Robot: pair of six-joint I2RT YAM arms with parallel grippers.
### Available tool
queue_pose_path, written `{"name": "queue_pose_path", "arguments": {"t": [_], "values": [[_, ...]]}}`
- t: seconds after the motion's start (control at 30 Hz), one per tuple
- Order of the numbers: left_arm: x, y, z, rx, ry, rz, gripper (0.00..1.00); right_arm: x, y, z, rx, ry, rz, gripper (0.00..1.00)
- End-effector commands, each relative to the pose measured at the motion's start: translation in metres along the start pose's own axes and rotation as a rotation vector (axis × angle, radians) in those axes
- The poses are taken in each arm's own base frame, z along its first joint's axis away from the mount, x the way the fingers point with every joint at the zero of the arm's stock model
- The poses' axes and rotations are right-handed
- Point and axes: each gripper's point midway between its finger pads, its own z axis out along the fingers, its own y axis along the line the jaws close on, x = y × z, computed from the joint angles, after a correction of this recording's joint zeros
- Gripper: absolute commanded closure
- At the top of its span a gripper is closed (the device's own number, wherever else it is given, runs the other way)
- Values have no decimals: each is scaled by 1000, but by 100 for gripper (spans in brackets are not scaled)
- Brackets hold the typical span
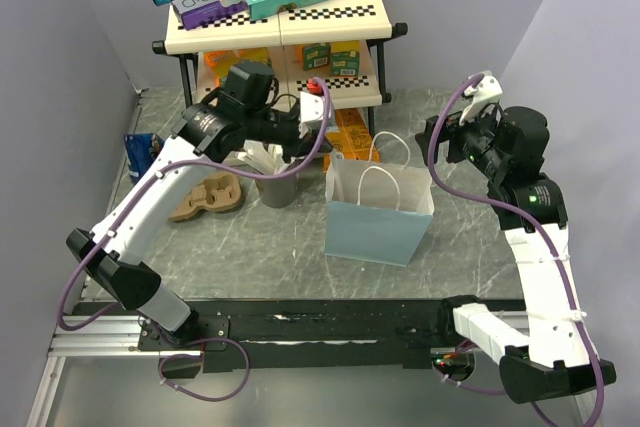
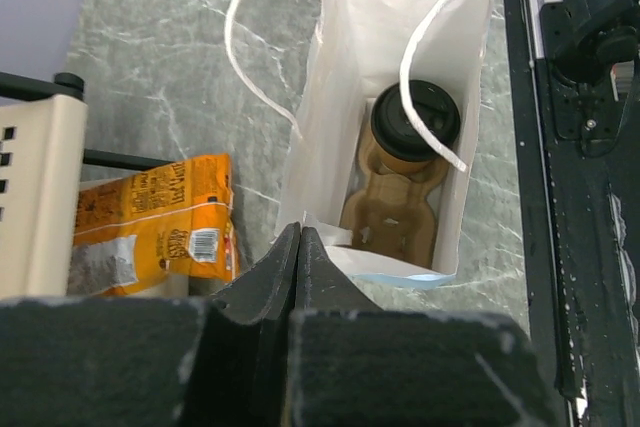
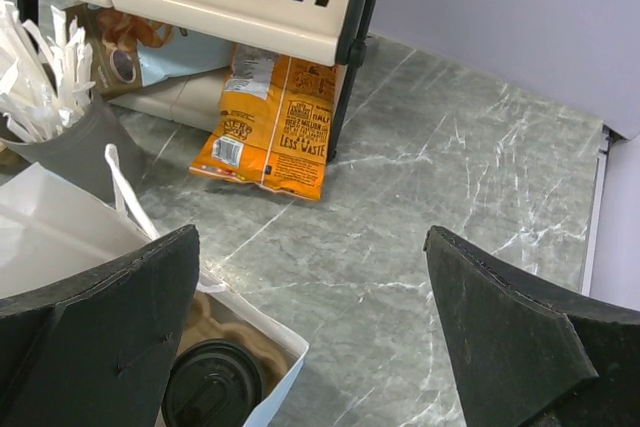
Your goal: Pack the takeout coffee
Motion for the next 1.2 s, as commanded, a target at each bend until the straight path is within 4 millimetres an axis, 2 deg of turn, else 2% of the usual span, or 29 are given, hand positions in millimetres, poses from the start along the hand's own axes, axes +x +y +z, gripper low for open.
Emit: {"name": "queue_pose_path", "arguments": {"t": [0.0, 0.27, 0.37, 0.4, 0.47, 0.5, 0.53, 0.57, 0.63, 0.67, 0.7, 0.77, 0.9, 0.93, 0.97, 1.0, 1.03, 1.1, 1.17], "values": [[2, -4, 5, 13, -1, 25, 99, -5, 2, 3, -16, -13, 25, 0], [10, -11, 19, 39, 17, 8, 98, -6, 3, 3, -25, -14, 24, 0], [11, -7, 23, 31, 23, -11, 69, -3, 5, 2, -33, -9, 25, 0], [8, -6, 22, 23, 18, -14, 52, -3, 6, 2, -35, -10, 22, 0], [2, -2, 18, -3, 16, -5, 42, -2, 6, 2, -39, -4, 19, 0], [-6, 1, 14, -27, 1, 3, 32, -3, 6, 1, -42, -5, 9, 0], [-11, 2, 11, -41, -9, 8, 27, -3, 8, 0, -52, 0, 1, 0], [-19, 4, 2, -71, -20, 26, 23, 0, 10, -3, -64, 18, -5, 0], [-30, 7, -7, -107, -37, 62, 4, -4, 12, -8, -85, 21, -56, 0], [-37, 7, -17, -132, -49, 77, 1, 0, 18, -12, -117, 42, -71, 0], [-41, 12, -23, -169, -46, 89, 1, -4, 18, -16, -128, 36, -114, 0], [-47, 18, -38, -225, -50, 103, 1, 0, 19, -19, -136, 65, -131, 0], [-50, 55, -78, -438, -73, 13, 1, -7, 13, -25, -124, 115, -167, 0], [-54, 73, -101, -525, -104, 3, 1, -2, 12, -19, -136, 160, -153, 0], [-55, 81, -113, -571, -131, -48, 0, -18, 15, -24, -153, 138, -164, 0], [-56, 92, -127, -643, -142, -71, 1, -9, 16, -21, -175, 203, -138, 0], [-63, 103, -149, -721, -175, -70, 1, -16, 16, -22, -169, 190, -132, 0], [-65, 113, -168, -812, -206, -117, 1, -32, -10, -17, 12, 157, -43, 0], [-70, 116, -186, -868, -246, -144, 1, -45, -24, -18, 118, 136, 38, 0]]}}
